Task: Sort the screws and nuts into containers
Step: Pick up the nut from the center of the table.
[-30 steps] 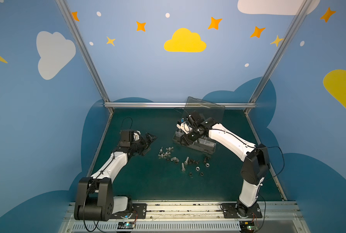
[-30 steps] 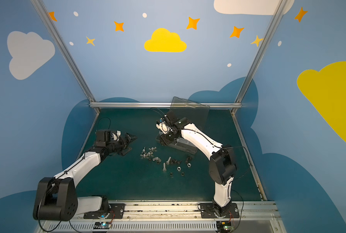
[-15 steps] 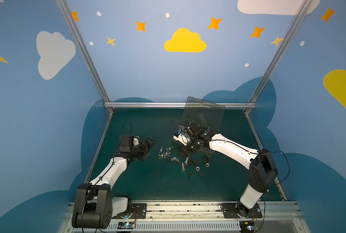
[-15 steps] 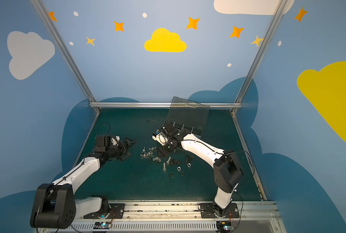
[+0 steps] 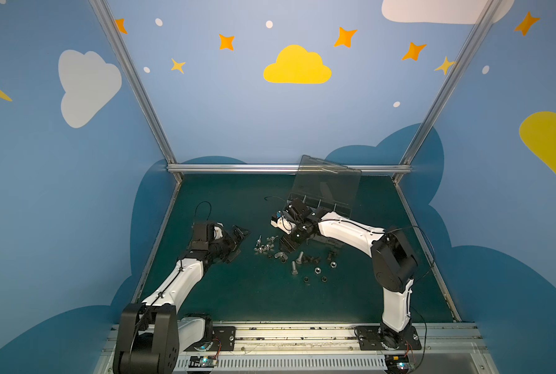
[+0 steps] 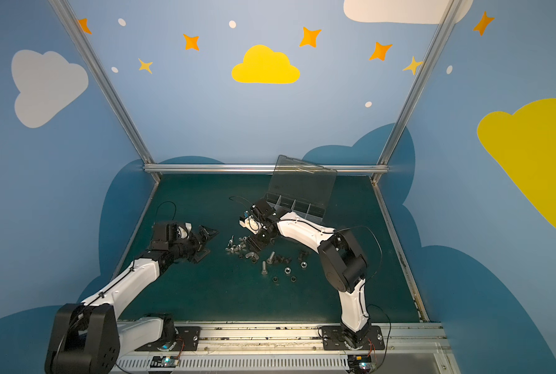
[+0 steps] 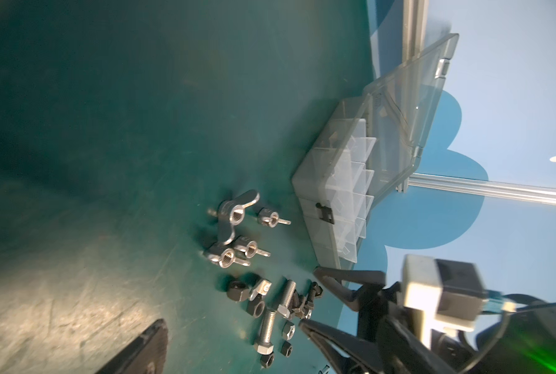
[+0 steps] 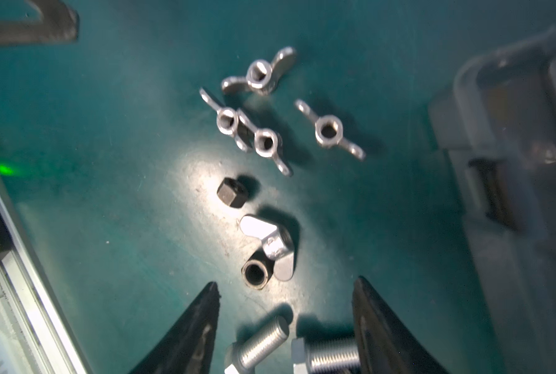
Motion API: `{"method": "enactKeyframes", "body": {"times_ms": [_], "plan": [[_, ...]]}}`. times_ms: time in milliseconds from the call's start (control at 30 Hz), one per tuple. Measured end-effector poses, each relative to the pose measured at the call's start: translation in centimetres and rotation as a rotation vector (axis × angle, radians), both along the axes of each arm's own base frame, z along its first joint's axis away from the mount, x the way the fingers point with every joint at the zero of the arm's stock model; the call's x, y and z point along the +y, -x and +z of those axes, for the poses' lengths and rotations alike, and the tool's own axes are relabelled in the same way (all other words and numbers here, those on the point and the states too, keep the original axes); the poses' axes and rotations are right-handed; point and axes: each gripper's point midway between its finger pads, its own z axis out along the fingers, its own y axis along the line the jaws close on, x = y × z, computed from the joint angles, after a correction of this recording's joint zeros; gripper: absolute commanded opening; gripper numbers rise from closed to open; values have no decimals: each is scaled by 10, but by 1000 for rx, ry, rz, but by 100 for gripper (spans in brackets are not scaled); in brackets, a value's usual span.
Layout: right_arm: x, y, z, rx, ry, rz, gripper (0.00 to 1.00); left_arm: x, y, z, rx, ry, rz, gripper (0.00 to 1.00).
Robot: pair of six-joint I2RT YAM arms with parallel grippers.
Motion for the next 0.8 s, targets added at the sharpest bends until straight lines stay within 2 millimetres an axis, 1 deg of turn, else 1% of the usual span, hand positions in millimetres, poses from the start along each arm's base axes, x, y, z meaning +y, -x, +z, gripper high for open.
{"method": "enactKeyframes", "body": {"times_ms": [67, 133, 333, 467, 667, 800], "plan": [[3, -3, 1, -9, -3, 6, 64, 0, 1, -1, 6, 1, 3, 100], [3, -2, -1, -5, 5, 7, 64, 0, 1, -1, 2, 0, 3, 99], [1, 1, -18, 19, 39, 16, 64, 0, 1, -1, 2, 1, 3, 100], [-2, 7, -28, 45, 71, 32, 64, 0, 1, -1, 2, 2, 3, 100], [1, 11, -32, 45, 89, 49, 64, -1, 1, 4, -10, 4, 3, 100], [6, 9, -34, 33, 100, 66, 64, -2, 1, 6, -17, 6, 4, 100]]}}
